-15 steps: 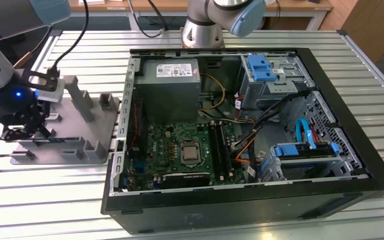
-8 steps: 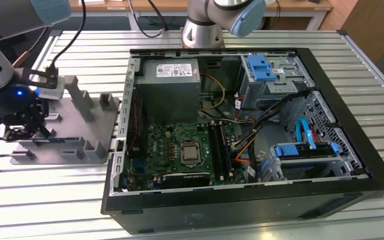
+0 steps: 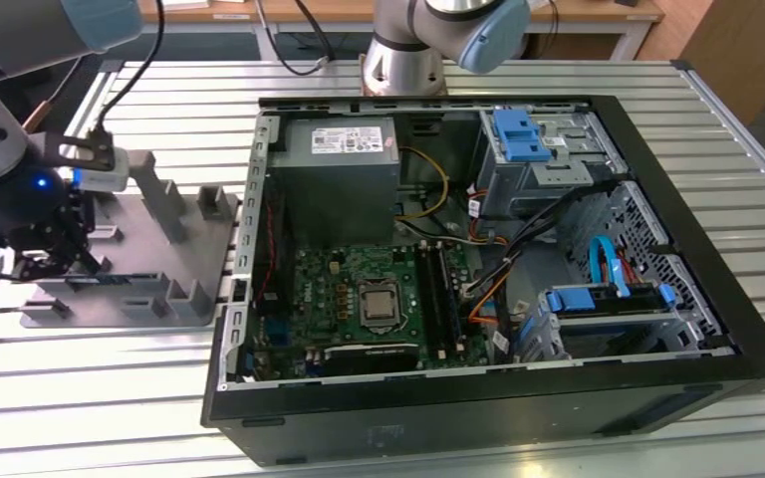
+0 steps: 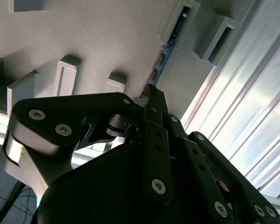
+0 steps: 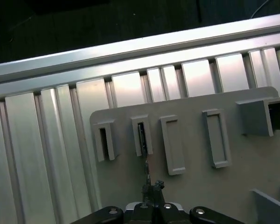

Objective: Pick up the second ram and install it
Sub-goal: 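Pick up the second ram and move it above second insertion slot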

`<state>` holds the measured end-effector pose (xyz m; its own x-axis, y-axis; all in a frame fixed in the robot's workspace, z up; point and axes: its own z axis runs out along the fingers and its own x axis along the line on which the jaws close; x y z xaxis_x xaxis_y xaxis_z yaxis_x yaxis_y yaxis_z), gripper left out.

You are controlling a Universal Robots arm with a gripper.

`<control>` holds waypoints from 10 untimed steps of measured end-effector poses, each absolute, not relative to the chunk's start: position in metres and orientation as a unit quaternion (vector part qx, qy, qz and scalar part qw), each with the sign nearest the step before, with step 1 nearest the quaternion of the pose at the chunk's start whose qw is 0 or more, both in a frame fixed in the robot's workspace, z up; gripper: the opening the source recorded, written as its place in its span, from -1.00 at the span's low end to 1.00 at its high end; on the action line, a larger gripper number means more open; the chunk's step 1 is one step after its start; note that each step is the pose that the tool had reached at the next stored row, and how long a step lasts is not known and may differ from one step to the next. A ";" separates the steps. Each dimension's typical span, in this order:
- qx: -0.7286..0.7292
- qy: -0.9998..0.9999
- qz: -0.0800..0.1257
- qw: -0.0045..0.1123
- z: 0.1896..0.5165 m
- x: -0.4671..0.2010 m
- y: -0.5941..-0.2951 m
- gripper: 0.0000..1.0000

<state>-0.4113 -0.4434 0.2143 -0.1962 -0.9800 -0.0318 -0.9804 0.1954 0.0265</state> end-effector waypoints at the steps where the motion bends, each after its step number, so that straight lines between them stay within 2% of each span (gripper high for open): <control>1: -0.638 0.769 0.020 0.004 0.214 -0.411 -0.443 -0.80; 10: -0.681 0.732 0.021 0.003 0.214 -0.411 -0.443 -0.80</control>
